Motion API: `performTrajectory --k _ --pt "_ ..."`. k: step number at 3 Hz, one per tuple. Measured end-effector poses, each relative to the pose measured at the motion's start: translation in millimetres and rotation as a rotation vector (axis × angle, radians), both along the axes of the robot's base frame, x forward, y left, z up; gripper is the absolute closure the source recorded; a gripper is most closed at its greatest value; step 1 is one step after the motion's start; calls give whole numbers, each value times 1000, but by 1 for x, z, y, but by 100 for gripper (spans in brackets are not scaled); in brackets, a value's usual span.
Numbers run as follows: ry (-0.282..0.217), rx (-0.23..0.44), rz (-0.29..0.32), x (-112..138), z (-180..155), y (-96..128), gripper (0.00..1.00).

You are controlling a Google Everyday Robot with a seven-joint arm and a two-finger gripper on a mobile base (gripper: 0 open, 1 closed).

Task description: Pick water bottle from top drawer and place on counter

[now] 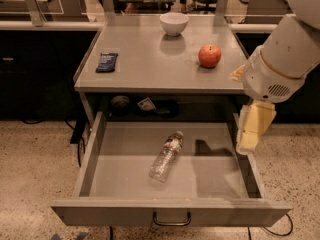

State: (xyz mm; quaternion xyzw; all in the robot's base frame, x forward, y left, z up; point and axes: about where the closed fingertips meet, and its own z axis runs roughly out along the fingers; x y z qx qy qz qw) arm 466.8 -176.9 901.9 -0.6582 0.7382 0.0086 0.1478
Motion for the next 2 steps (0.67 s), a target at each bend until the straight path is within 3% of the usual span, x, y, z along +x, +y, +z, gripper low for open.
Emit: performTrajectory --k 2 --pt "-93 -48 101 30 -33 39 0"
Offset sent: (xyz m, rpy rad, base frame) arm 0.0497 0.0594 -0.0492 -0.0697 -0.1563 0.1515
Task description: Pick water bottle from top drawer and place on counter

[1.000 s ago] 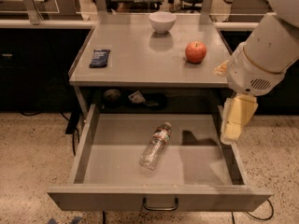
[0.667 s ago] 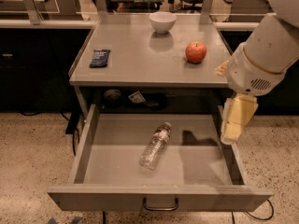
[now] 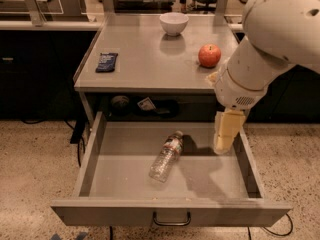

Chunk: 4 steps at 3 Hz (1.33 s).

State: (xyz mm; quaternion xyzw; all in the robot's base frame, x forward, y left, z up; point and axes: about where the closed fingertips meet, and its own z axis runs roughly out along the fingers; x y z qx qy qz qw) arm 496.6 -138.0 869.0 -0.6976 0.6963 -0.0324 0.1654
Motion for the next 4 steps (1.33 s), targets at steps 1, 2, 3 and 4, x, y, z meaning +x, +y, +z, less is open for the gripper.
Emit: performTrajectory --k 1,2,3,4 --pt "-13 -2 21 26 -28 18 0" --pt "82 -13 23 52 -75 18 0" --pt "82 -13 23 52 -75 18 0" --pt "104 -48 96 58 -106 34 0"
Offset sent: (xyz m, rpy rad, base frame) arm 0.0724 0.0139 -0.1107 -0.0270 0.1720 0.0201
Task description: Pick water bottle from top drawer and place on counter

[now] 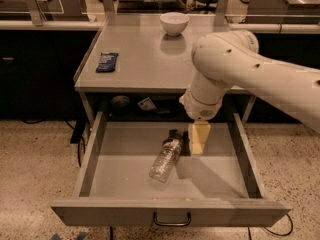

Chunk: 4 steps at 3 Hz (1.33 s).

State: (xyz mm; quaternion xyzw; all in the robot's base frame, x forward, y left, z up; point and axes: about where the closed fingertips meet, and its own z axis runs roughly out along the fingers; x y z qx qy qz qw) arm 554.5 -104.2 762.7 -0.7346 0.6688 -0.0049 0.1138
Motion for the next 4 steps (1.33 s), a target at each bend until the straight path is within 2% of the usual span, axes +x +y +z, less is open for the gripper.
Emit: performTrajectory --k 1,2,3,4 --pt "28 -28 117 7 -43 26 0" --pt "30 -27 118 7 -44 26 0" --pt "76 -1 154 10 -71 42 0" --pt "144 56 212 4 -104 67 0"
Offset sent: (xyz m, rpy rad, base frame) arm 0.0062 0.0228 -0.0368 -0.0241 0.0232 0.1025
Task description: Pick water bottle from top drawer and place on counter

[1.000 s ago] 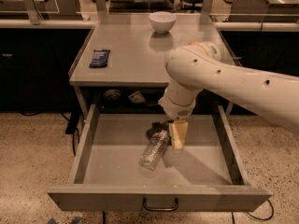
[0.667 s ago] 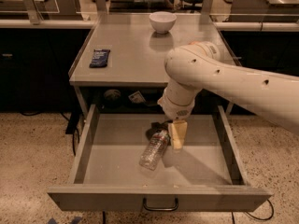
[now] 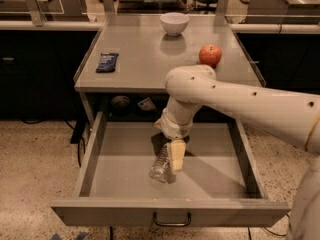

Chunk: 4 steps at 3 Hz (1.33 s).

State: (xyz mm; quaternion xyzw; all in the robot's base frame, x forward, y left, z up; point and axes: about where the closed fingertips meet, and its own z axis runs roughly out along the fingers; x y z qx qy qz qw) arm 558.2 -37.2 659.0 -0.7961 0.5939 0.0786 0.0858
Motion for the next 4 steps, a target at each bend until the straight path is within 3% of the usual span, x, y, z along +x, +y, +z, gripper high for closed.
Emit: performTrajectory --k 1,2,3,4 --pt "63 7 74 -11 -27 17 0" --pt "63 7 74 -11 -28 17 0" --pt "109 19 21 -8 -56 5 0" --pt "119 19 18 -9 -62 5 0"
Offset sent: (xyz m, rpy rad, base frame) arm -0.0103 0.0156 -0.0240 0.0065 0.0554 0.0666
